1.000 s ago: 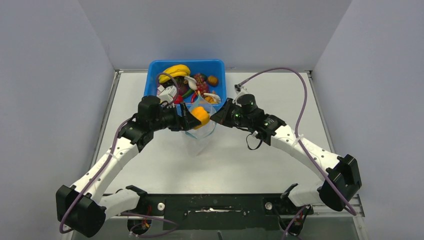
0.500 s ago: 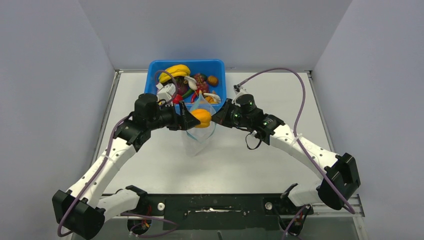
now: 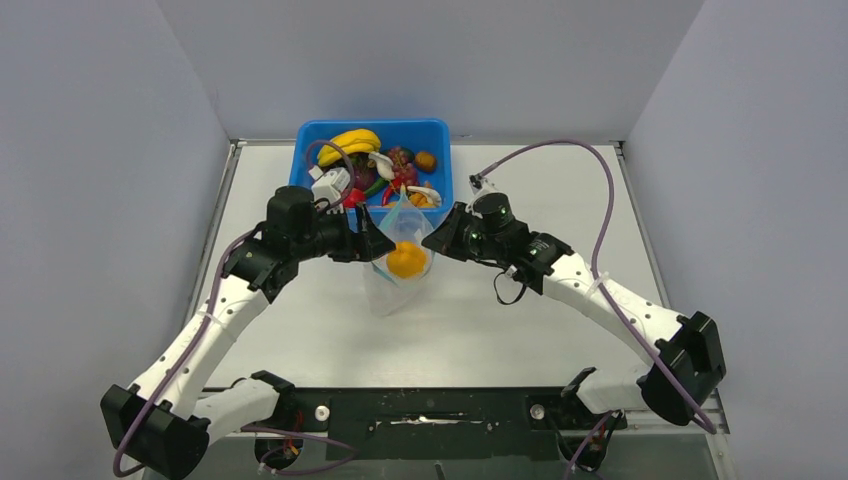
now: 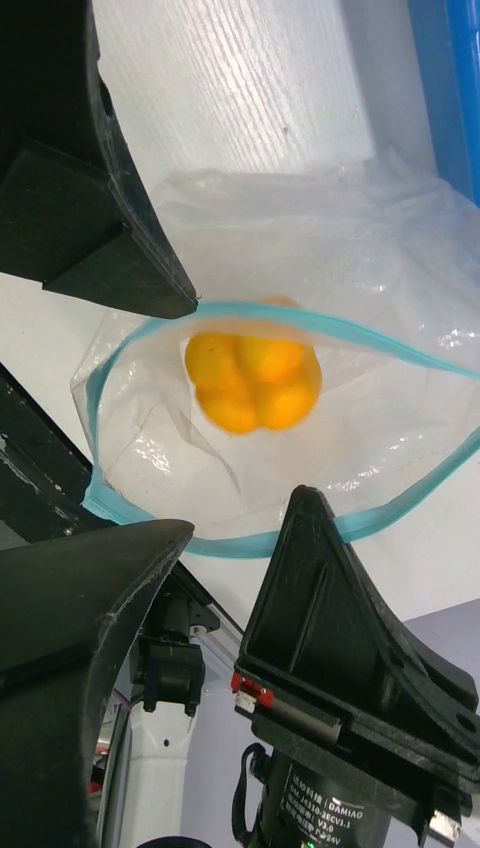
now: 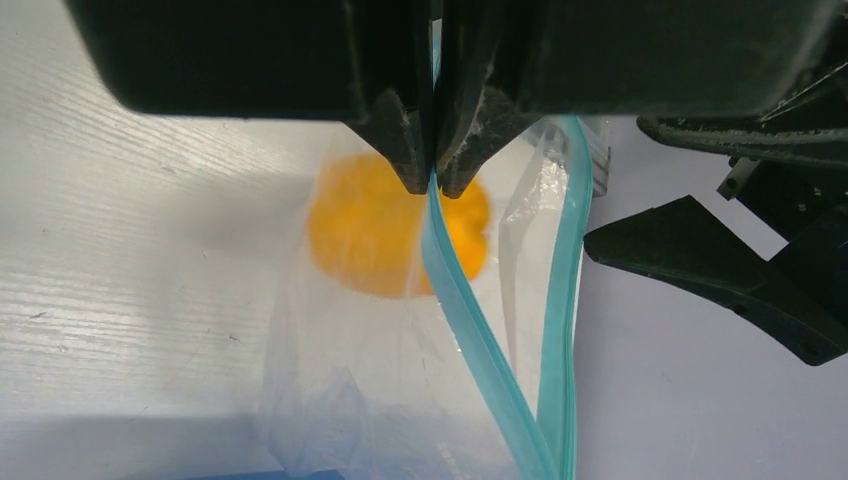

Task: Place the food in the zip-top bag and seal the zipper
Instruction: Place the fake vegetable in the zipper food storage bag.

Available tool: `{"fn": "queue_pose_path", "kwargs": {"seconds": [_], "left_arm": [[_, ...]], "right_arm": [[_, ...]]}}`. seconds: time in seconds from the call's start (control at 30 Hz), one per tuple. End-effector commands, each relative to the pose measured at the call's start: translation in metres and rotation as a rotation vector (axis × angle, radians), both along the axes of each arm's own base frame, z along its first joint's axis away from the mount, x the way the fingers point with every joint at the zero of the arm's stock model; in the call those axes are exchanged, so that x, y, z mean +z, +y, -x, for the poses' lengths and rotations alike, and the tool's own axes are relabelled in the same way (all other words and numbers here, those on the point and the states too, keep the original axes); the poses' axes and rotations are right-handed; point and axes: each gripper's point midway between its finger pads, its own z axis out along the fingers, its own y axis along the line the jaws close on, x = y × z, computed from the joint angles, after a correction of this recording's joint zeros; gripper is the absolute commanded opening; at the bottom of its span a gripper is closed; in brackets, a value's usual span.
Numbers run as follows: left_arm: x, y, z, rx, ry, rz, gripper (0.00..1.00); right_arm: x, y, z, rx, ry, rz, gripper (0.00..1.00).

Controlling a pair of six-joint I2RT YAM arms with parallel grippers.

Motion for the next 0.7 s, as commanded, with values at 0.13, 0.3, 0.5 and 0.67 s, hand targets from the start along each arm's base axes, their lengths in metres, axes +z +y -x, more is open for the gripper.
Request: {"fn": "queue_pose_path", "kwargs": {"seconds": [0.13, 0.3, 0.5, 0.67], "left_arm": [[0.042, -0.002, 0.011, -0.044, -0.106, 0.059, 0.73], [0.055, -0.002, 0.012, -0.031, -0.134, 0.095, 0.73], [0.049, 0.024, -0.019, 0.163, -0.162, -0.014, 0.72], [0.047, 0.051, -0.056, 0.309, -0.226, -0.159, 0.71]], "right_arm": [[0.036, -0.013, 0.010, -0.044, -0.066, -0.047, 0.00], [0.053, -0.030, 0.014, -0.072, -0.121, -0.017, 0.00], [0.074, -0.064, 0.014, -0.140, -0.195, 0.097, 0.00], [0.078, -0.075, 0.019, -0.117, -0.260, 0.144, 0.00]]}}
